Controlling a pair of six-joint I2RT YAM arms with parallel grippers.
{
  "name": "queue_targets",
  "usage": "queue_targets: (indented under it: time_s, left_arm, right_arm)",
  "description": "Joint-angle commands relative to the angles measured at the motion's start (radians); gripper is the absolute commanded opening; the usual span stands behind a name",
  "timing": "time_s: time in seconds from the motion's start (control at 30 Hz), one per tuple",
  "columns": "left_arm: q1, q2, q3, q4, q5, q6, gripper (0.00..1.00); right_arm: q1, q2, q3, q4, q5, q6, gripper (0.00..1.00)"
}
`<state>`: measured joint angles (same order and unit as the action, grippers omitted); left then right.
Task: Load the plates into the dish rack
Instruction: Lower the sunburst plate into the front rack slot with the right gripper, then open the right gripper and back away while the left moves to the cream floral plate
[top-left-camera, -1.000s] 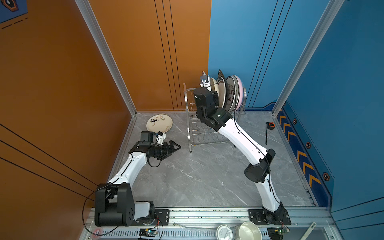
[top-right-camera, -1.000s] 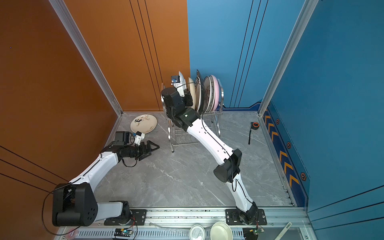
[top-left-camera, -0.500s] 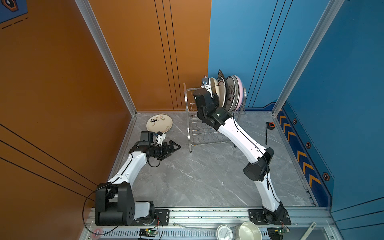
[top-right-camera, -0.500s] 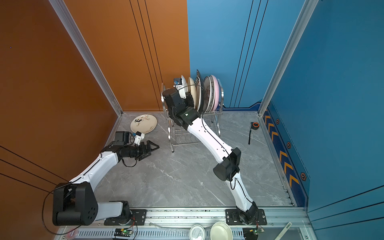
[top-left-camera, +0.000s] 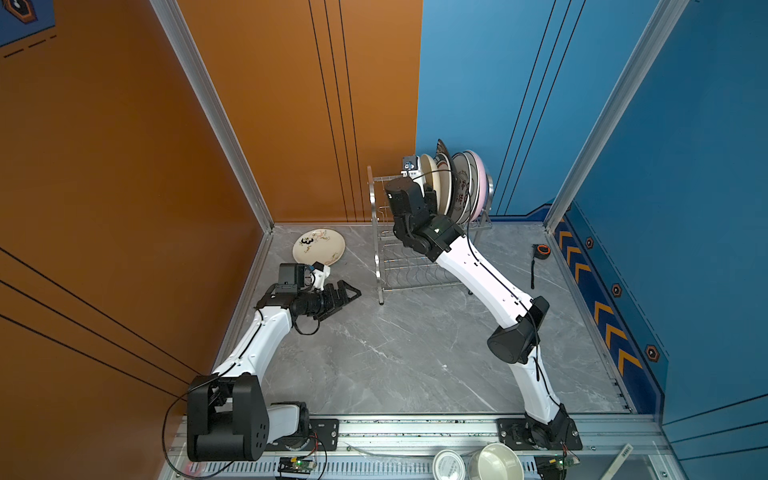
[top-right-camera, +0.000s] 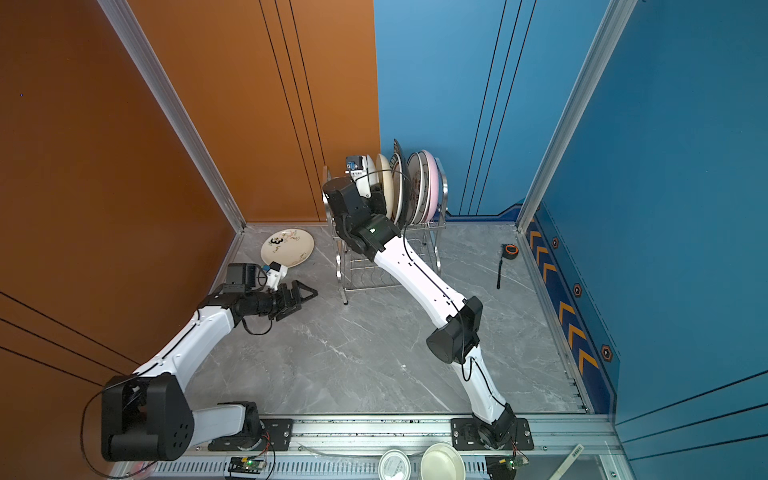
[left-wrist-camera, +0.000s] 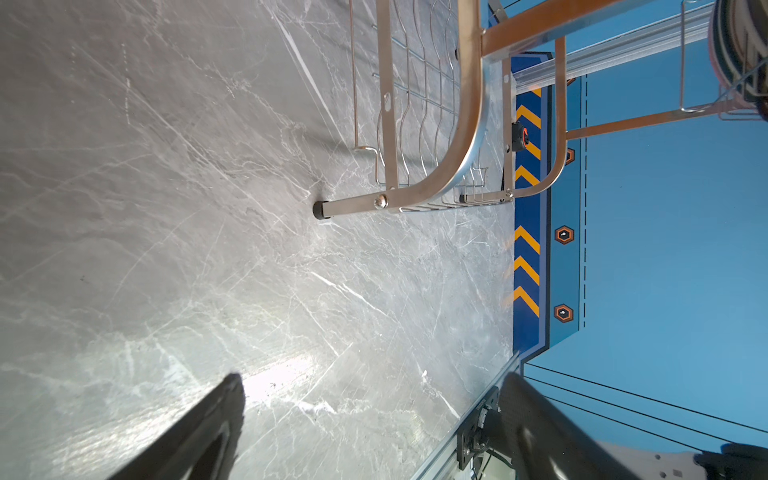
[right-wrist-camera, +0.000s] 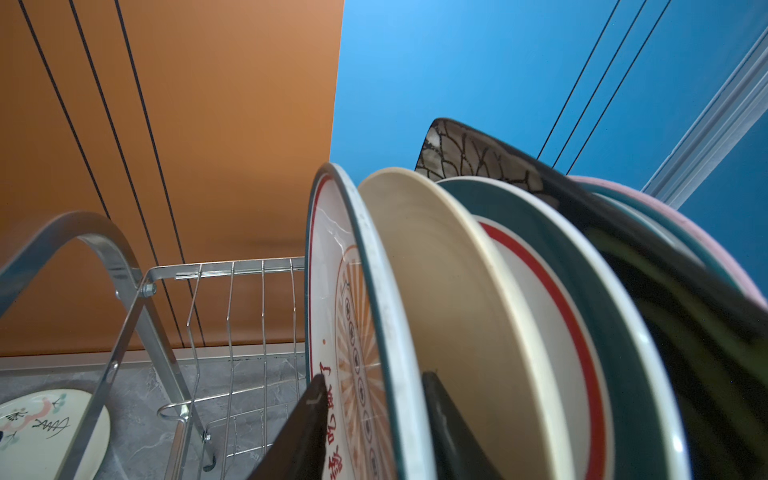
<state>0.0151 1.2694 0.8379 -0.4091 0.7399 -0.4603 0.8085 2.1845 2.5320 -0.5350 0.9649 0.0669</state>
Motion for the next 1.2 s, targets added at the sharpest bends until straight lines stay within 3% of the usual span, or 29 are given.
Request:
queue_targets:
  time_s: [0.0, 0.43, 0.73, 1.17]
  left_arm:
    - [0.011, -0.026, -0.021, -0.013, -0.011, 0.003, 0.97]
    - [0.023, -0.062, -0.032, -0.013, -0.049, -0.009, 0.97]
    - [0.082, -0.057, -0.016, -0.022, -0.133, -0.031, 0.97]
    - [0.239, 0.066, 0.056, 0.034, -0.250, -0.064, 0.89]
  right_arm:
    - [0.016, -0.082, -0.011, -0.017, 0.008, -0.013, 0.44]
    - [0.077, -0.255, -0.150, -0.026, -0.021, 0.020, 0.54]
    - [0.116, -0.391, -0.267, -0.131, -0.111, 0.165, 0.57]
    - [0.119, -0.717, -0.778, -0.144, -0.315, 0.461, 0.59]
